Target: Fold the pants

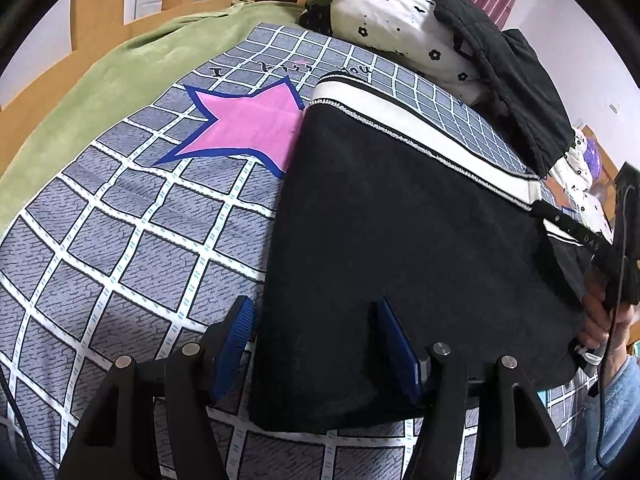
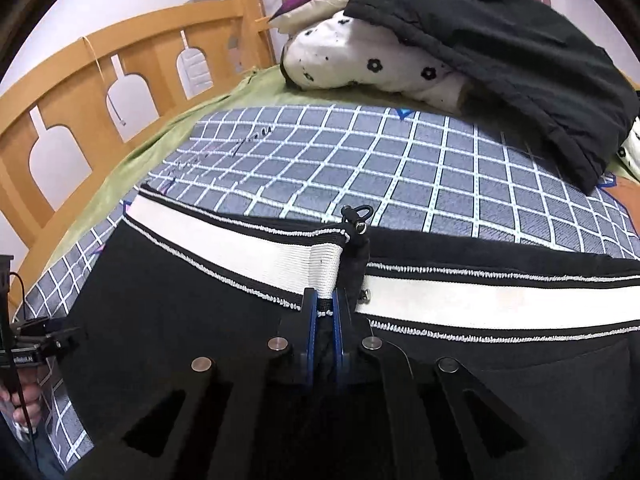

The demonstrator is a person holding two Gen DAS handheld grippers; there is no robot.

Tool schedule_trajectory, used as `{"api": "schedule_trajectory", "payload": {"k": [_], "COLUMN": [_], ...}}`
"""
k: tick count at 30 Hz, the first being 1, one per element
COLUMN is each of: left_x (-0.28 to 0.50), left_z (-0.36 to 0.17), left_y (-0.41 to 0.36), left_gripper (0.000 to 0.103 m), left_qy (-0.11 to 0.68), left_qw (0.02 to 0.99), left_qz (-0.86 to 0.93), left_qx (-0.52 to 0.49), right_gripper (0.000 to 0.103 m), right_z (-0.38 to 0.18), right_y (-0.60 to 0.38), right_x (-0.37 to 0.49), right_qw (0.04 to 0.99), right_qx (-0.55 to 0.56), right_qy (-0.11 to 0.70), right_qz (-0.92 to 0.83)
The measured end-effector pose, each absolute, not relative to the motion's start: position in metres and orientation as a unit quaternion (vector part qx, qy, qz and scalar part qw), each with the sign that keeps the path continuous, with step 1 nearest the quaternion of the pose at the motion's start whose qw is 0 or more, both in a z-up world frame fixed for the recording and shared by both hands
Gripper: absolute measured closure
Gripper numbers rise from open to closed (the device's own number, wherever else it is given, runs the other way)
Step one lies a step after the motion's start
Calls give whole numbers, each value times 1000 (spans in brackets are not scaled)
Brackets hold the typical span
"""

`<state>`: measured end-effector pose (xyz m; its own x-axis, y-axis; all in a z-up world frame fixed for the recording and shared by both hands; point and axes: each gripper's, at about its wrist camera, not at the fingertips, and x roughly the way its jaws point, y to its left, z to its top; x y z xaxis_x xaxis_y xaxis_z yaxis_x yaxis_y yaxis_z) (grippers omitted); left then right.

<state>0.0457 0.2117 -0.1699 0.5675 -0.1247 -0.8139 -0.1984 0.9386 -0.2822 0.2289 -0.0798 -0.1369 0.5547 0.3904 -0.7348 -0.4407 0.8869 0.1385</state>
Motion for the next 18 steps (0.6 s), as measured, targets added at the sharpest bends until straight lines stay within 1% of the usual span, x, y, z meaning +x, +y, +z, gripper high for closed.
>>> {"api": "schedule_trajectory", "payload": {"k": [2, 6, 7, 8, 10, 11, 14, 16, 18], "left_x": [45, 39, 37, 34, 29, 27, 22, 18, 16], "left_z": [-169, -167, -165, -164, -163, -164, -167, -168, -173], "left_y": [214, 220, 222, 224, 229, 231, 236, 238, 237], "left_gripper": [41, 41, 41, 41, 41, 41, 43, 43, 43], "left_qy": [465, 462, 461, 458, 454, 453, 449, 443, 442], "left_qw": [867, 866, 865, 865, 865, 865, 862, 862, 862], "left_qz": [17, 6, 5, 3, 0, -1, -10, -19, -27], "left_qx": [-178, -193, -198, -204, -215, -218, -235, -246, -247], "right_gripper": [96, 95, 90, 82, 51, 47, 45, 45, 46], "right_z": [-131, -151, -152, -149, -139, -134, -125, -122, -117], "right_y": [-79, -76, -78, -82, -91, -97, -111, -119, -125], "right_x": [226, 231, 230, 229, 223, 219, 203, 189, 173], "right_qw": [886, 867, 865, 867, 873, 877, 877, 880, 894], "right_qx": [-28, -43, -37, -28, -14, -5, -1, -33, -76], "right_qy": [400, 443, 448, 447, 444, 442, 443, 443, 420], "right_qz": [234, 224, 223, 218, 200, 190, 188, 171, 132]}}
